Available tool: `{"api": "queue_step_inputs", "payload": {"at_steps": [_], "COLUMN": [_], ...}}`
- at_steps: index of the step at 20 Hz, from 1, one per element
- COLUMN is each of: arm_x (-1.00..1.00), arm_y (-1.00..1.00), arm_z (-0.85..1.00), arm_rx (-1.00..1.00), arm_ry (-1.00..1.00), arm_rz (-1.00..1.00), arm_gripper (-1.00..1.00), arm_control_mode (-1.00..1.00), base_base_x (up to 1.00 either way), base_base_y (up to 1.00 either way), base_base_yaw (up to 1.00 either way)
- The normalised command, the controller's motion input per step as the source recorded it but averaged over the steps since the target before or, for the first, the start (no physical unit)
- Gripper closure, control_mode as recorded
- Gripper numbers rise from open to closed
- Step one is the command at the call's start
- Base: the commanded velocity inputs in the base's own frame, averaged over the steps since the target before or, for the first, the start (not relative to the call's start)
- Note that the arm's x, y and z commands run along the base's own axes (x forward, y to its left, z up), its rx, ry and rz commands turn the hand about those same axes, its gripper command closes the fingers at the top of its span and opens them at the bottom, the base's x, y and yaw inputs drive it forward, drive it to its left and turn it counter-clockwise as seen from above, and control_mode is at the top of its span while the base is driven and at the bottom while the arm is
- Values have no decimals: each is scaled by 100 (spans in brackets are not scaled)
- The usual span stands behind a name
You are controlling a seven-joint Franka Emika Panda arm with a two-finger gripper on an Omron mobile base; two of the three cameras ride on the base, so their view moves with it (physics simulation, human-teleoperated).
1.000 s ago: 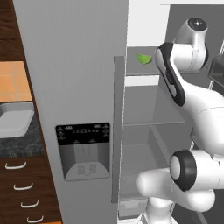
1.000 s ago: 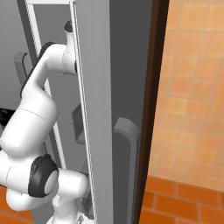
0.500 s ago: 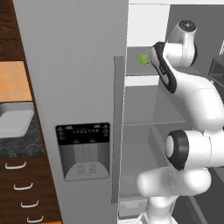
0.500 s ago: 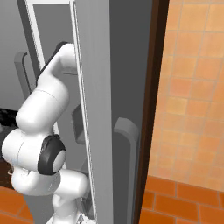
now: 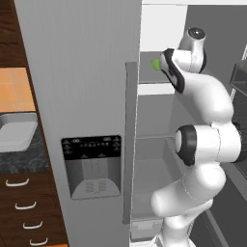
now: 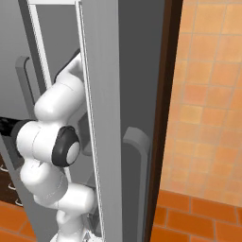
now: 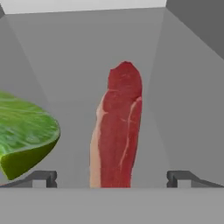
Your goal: Place one lemon wedge and one steak in each tupperware on the nearby counter, to pack two identical lunches.
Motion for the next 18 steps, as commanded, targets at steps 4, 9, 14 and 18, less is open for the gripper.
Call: {"api": "queue_step_inputs", "payload": {"at_steps": [4,9,14,18], "arm_x": [55,26,7,-13], "arm_y": [-2,0,9,5], "arm_z": [-14,-21,-30,-32], "arm_rx": [0,0,0,0], "arm_ry": [7,0,1,12], "arm_rz": [0,0,0,0], "arm_gripper": [-100,100,100,100], "arm_control_mode": [-100,-100,-100,-100], "base_base_x": [0,0,0,0], "base_base_y": [0,0,0,0], "base_base_yaw": [0,0,0,0]}}
